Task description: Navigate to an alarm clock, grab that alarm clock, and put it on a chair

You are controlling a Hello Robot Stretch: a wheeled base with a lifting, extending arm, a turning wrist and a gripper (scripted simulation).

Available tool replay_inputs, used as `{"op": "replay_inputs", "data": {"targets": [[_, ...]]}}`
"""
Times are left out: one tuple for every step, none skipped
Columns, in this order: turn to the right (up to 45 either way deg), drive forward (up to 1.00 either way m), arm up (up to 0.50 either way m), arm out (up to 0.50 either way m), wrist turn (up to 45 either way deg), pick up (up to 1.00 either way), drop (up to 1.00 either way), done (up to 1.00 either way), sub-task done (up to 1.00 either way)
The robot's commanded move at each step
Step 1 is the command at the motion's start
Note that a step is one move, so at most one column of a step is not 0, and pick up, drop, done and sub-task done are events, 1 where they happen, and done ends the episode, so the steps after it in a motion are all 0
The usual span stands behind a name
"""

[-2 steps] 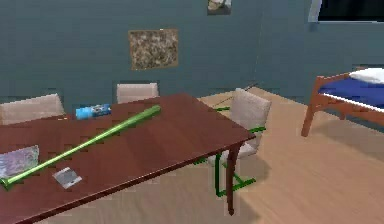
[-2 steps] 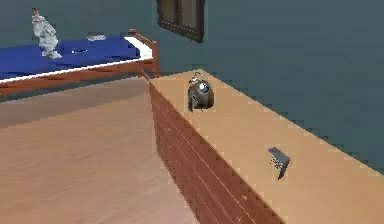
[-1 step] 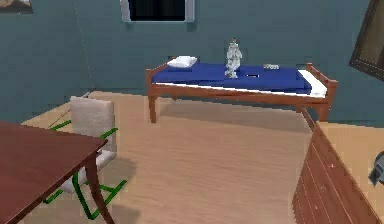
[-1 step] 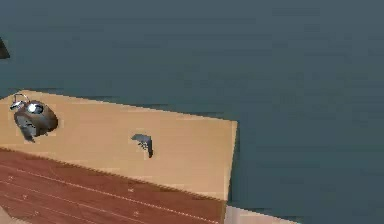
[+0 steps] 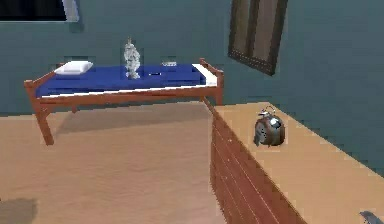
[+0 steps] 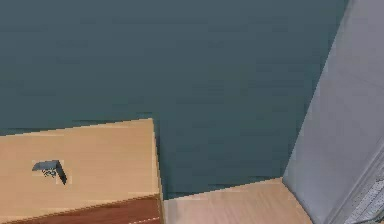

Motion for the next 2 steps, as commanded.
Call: {"op": "replay_inputs", "data": {"targets": [[0.0,0.65,0.0,0.0,0.0,0.0,0.0,0.0,0.0],[-33.0,0.0,0.0,0.0,0.0,0.0,0.0,0.0,0.0]]}}
